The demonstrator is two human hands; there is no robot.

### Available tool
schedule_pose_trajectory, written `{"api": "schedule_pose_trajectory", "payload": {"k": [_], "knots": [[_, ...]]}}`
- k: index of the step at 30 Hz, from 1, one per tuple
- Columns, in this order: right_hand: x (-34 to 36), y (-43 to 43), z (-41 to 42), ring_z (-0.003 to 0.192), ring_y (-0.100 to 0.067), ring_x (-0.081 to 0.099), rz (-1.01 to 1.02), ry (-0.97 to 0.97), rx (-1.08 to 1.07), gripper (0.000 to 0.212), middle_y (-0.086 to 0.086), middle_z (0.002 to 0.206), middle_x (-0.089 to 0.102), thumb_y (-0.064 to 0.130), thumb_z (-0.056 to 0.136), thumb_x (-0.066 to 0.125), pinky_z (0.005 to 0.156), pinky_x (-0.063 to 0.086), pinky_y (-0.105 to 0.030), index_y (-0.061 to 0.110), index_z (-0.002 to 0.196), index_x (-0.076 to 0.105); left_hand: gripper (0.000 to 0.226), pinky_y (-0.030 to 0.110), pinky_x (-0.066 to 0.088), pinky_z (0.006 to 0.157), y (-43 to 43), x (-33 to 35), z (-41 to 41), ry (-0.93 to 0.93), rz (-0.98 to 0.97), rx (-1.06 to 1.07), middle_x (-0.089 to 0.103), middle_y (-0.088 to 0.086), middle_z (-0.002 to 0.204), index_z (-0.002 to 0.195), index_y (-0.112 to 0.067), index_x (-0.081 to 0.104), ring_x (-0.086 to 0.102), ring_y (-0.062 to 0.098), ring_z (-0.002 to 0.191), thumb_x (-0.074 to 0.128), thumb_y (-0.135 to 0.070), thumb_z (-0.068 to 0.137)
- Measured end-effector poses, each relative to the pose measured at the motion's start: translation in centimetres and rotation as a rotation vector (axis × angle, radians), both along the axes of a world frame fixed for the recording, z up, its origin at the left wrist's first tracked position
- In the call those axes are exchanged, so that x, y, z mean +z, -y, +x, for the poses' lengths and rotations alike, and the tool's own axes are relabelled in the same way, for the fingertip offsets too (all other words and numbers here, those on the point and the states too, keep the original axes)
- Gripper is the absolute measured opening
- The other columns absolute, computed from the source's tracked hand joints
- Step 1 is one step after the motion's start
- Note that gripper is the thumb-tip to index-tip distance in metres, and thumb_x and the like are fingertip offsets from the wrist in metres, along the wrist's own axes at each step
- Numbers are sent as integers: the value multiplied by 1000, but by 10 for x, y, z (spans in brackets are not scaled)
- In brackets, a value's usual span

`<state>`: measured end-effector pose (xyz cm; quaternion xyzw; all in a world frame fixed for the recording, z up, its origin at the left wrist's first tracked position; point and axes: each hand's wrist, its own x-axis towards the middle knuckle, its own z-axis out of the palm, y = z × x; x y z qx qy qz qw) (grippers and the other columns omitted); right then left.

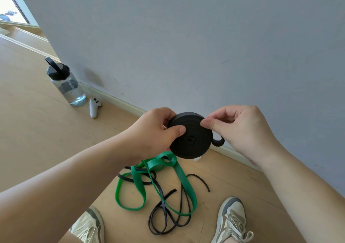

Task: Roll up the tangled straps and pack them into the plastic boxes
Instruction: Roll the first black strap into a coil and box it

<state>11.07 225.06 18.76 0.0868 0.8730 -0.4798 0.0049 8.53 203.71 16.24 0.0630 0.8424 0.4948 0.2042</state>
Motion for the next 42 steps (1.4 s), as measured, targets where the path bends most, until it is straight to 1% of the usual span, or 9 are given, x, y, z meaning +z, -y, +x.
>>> {"api": "schedule_pose_trajectory", "payload": {"k": [4, 8, 12, 17, 22, 27, 32, 39, 42], "knots": [[-3, 3, 0, 74, -15, 75, -24, -58, -34, 6, 6, 79, 79, 24, 80, 87, 73, 63, -28, 22, 82, 82, 9, 30, 60, 67, 0, 0, -1, 55, 90, 51, 77, 6, 92, 103, -19, 68, 70, 14, 62, 67, -26, 99], [-9, 9, 2, 102, 9, 67, 99, -37, 71, 33, 22, 101, 74, 27, 78, 88, 88, 52, -9, 30, 108, 76, 11, 51, 63, 83, -1, -6, -1, 92, 137, 142, 77, 8, 93, 102, -16, 69, 75, 31, 77, 67, -26, 99], [-17, 14, 5, 117, 3, 62, 115, -53, 193, 43, 19, 117, 71, 29, 83, 84, 99, 50, -20, 33, 122, 66, 12, 59, 60, 87, 1, -9, -1, 137, 192, 203, 77, 13, 95, 100, -14, 69, 74, 41, 87, 66, -26, 100], [-18, 10, 1, 90, 5, 70, -2, -91, 54, 16, 16, 96, 77, 19, 98, 68, 75, 51, -6, 29, 107, 75, 11, 54, 62, 85, 0, -10, 1, 156, 220, 204, 77, 13, 95, 101, -13, 69, 70, 30, 76, 66, -23, 100], [-20, 12, 0, 80, -6, 74, -65, -90, -81, 8, 12, 87, 78, 23, 90, 79, 77, 60, -20, 24, 96, 74, 12, 36, 62, 72, -1, -13, 1, 180, 256, 232, 77, 13, 99, 104, -12, 68, 68, 22, 72, 64, -23, 102], [-23, 22, 7, 109, 10, 56, 66, 52, 127, 74, 23, 113, 62, 33, 64, 96, 89, 46, -10, 36, 122, 52, 16, 32, 58, 70, -1, -17, 0, 238, 334, 306, 76, 19, 105, 106, -8, 69, 69, 26, 80, 64, -23, 102], [-26, 29, 7, 125, -9, 51, 436, -21, 231, 126, 14, 137, 49, 49, 53, 96, 102, 49, -38, 43, 154, 22, 16, 31, 59, 70, -1, -15, 0, 234, 338, 290, 76, 18, 106, 108, -8, 68, 69, 25, 80, 63, -22, 103], [-30, 32, 8, 109, -19, 55, 650, -104, 251, 104, 7, 123, 46, 53, 57, 86, 80, 54, -38, 38, 144, 31, 15, 45, 65, 80, -4, -17, 6, 205, 304, 277, 78, 14, 98, 109, -9, 67, 76, 38, 87, 64, -21, 102], [-35, 30, 5, 122, -22, 52, 704, -261, 224, 97, 6, 125, 52, 58, 51, 79, 89, 54, -40, 26, 136, 48, 14, 44, 65, 79, -4, -16, 7, 189, 291, 263, 78, 12, 96, 108, -11, 67, 74, 30, 72, 64, -22, 102]]}}
